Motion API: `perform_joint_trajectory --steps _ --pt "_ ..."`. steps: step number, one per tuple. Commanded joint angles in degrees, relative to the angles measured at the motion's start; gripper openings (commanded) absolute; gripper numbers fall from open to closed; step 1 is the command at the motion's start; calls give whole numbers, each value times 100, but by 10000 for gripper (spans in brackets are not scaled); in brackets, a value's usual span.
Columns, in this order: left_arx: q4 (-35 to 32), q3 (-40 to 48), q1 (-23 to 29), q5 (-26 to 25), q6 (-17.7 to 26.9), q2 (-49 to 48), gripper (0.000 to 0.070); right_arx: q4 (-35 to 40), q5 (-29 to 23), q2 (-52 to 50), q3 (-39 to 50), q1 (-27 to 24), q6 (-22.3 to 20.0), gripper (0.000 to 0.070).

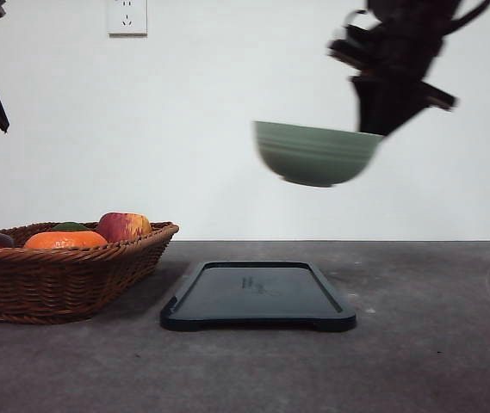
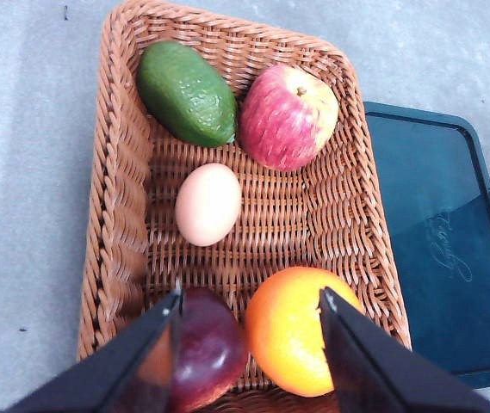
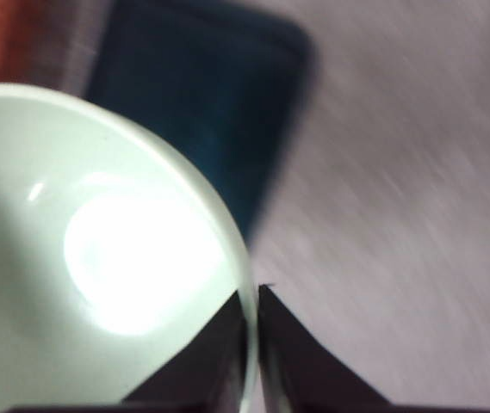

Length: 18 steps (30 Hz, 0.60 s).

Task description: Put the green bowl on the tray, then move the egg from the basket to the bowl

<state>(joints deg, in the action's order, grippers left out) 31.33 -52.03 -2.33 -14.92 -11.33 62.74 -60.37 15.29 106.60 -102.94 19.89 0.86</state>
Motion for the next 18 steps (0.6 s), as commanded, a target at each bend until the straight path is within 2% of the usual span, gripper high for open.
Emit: perform_joint_trajectory --steps 1,7,18 --pt "-50 -120 -4 -15 79 52 310 156 -63 145 -144 210 24 0" --pt "-48 -120 -4 -17 72 52 310 514 -75 467 -146 576 240 0" --pt "-48 -120 -4 -15 74 52 310 752 -225 1161 -146 573 443 0"
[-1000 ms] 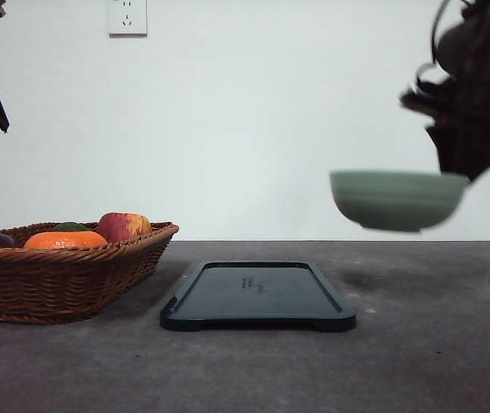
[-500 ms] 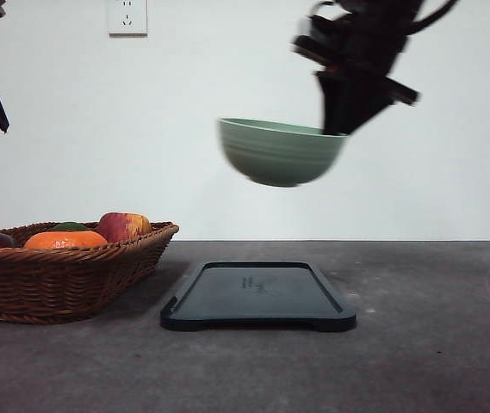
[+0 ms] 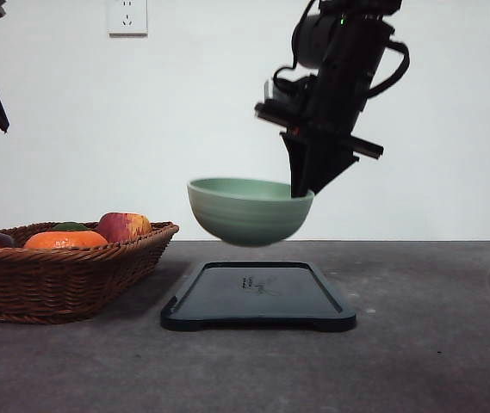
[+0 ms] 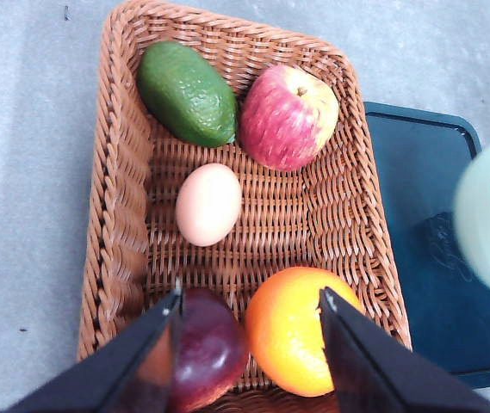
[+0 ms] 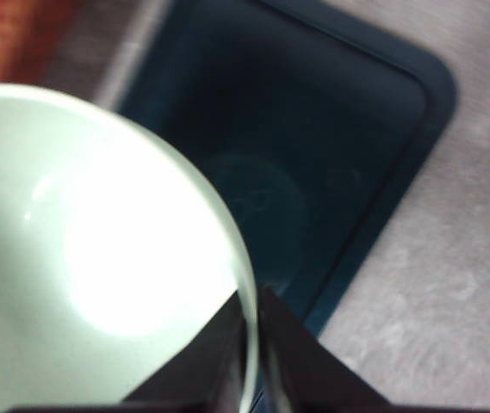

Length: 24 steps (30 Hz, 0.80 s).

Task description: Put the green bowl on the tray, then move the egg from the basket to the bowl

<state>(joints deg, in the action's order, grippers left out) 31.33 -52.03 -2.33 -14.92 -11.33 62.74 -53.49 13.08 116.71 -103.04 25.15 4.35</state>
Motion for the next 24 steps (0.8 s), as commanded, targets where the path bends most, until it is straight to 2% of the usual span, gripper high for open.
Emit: perform_joint_trajectory --steps 1,19,21,23,24 --pt "-50 -120 -4 -15 74 52 310 94 -4 191 -136 48 101 0" --pt "-46 -120 -4 -15 73 52 310 99 -118 745 -133 62 274 8" --pt "-46 -120 -4 -15 72 52 310 97 -116 736 -133 80 274 54" --pt "-46 -120 -4 -15 72 52 310 74 -115 724 -137 81 278 165" --pt "-46 -120 -4 -15 72 52 310 30 -115 723 -155 80 279 199"
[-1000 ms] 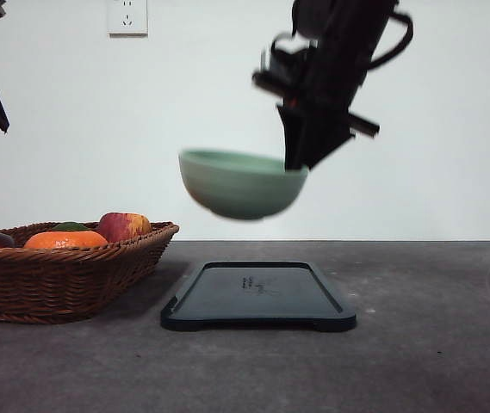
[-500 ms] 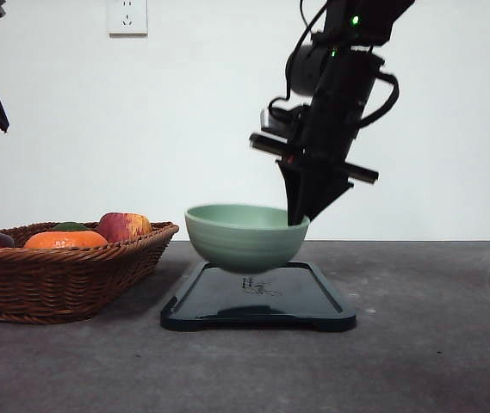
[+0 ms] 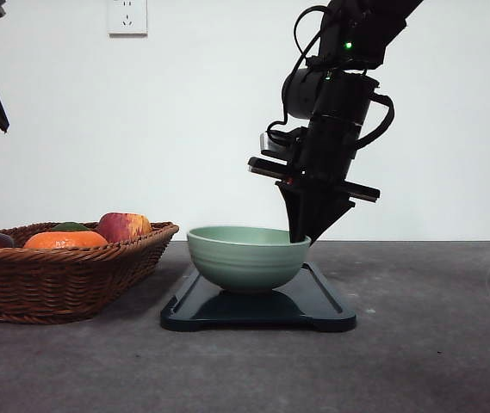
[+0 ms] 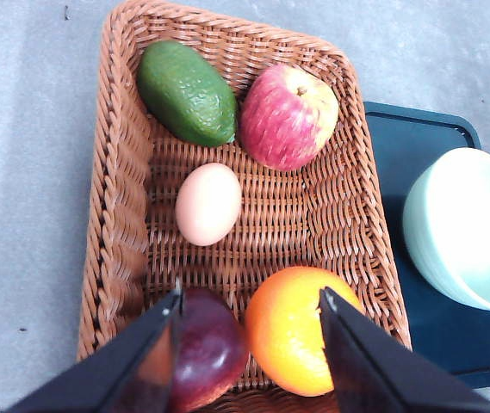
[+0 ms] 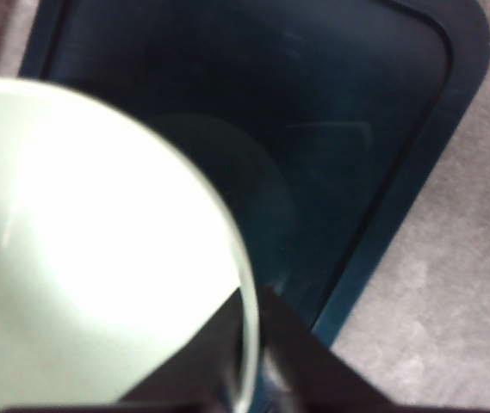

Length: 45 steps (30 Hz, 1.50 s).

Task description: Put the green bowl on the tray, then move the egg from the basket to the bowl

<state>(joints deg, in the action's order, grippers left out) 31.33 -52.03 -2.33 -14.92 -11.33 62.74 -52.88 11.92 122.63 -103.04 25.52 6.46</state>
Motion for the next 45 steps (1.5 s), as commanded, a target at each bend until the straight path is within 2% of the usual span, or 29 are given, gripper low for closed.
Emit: perform_joint_trajectory --steps 1,8,11,15,22,31,38,45 --pt "-46 -120 -4 -15 72 52 310 -81 0 131 -177 42 68 226" --pt "-48 -120 -4 -15 74 52 310 -601 -18 -61 -640 17 0 227" --pt "-46 -120 -4 -15 78 52 310 -564 -44 -343 -641 47 -32 226" --pt "-44 -120 -4 -15 79 52 311 -251 -467 -785 -299 123 -35 226" --pt "-39 -120 -4 -15 81 52 310 1057 -575 -1858 1282 254 -33 226" --pt "46 -120 -4 -15 77 52 310 2834 -225 -3418 3605 245 -33 225" --pt "48 -120 -8 -20 72 52 311 3704 -144 -4740 5245 238 -33 225" --pt "44 -120 -12 -20 63 52 311 3878 -176 -6190 6580 237 62 211"
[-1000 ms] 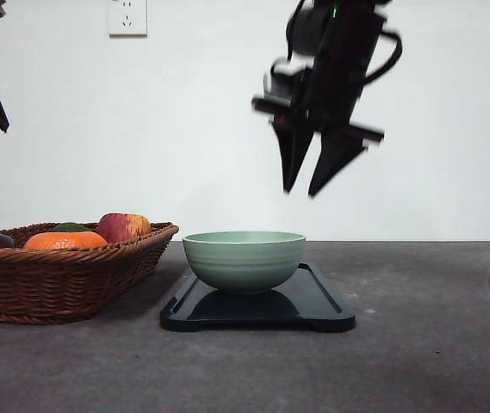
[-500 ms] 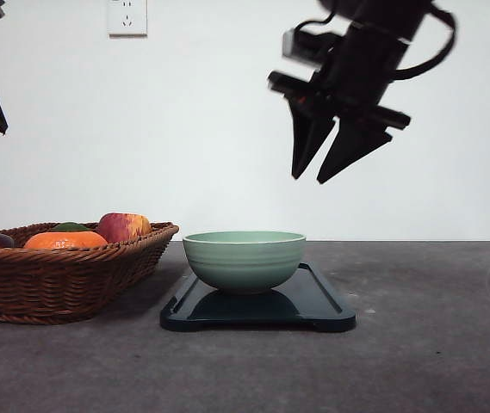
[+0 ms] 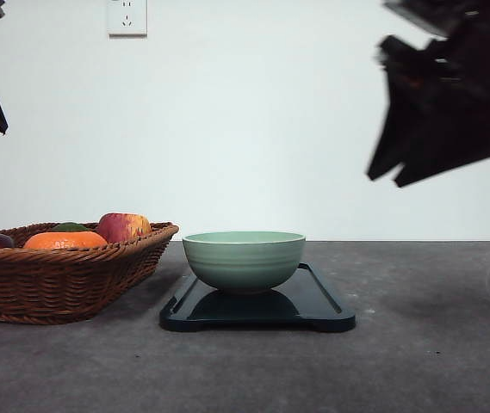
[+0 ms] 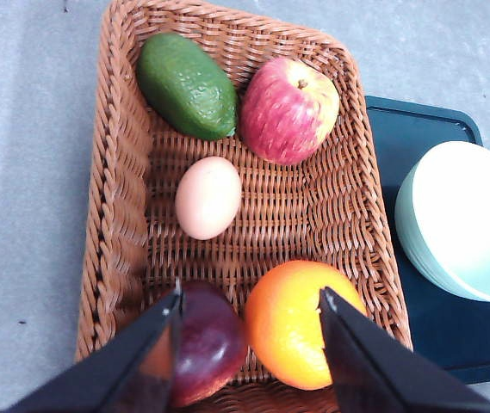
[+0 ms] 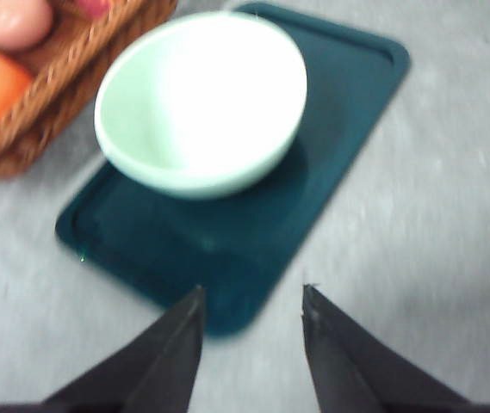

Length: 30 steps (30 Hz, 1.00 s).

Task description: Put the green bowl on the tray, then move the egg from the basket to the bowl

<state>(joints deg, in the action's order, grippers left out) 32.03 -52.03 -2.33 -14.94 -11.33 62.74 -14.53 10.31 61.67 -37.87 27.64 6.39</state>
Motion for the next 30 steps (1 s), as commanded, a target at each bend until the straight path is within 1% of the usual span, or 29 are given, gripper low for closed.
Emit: perform_joint_trajectory --steps 1,4,8,11,14,15,18,19,21,22,27,30 --pt "-26 -120 -13 -17 52 52 311 39 -35 -315 223 26 85 211" --pt "-29 -122 -45 -17 36 52 311 -25 -154 -952 598 26 188 211" --pt "-28 -126 -136 -20 37 52 311 -231 -280 -1636 847 26 198 212" --pt "-34 -161 -256 -18 39 70 312 -434 -413 -1959 864 26 173 212" --pt "-30 -265 -389 -16 42 167 314 -483 -436 -2126 864 26 173 212" --pt "-27 -314 -428 -13 42 223 326 -481 -435 -2144 864 26 173 212" --pt "-8 -500 -528 0 56 444 409 -482 -436 -2138 864 26 175 212" --pt "13 -579 -560 14 78 544 416 -485 -439 -2130 864 26 179 212" --pt "56 -752 -614 107 98 763 401 -483 -437 -2130 864 26 181 212" --pt "88 -855 -640 179 132 898 382 -483 -437 -2133 864 26 179 212" --pt "400 -1476 -723 471 516 1647 381 -489 -433 -2134 864 27 181 212" --pt "666 -1920 -783 740 863 2166 382 -494 -435 -2134 864 31 207 212"
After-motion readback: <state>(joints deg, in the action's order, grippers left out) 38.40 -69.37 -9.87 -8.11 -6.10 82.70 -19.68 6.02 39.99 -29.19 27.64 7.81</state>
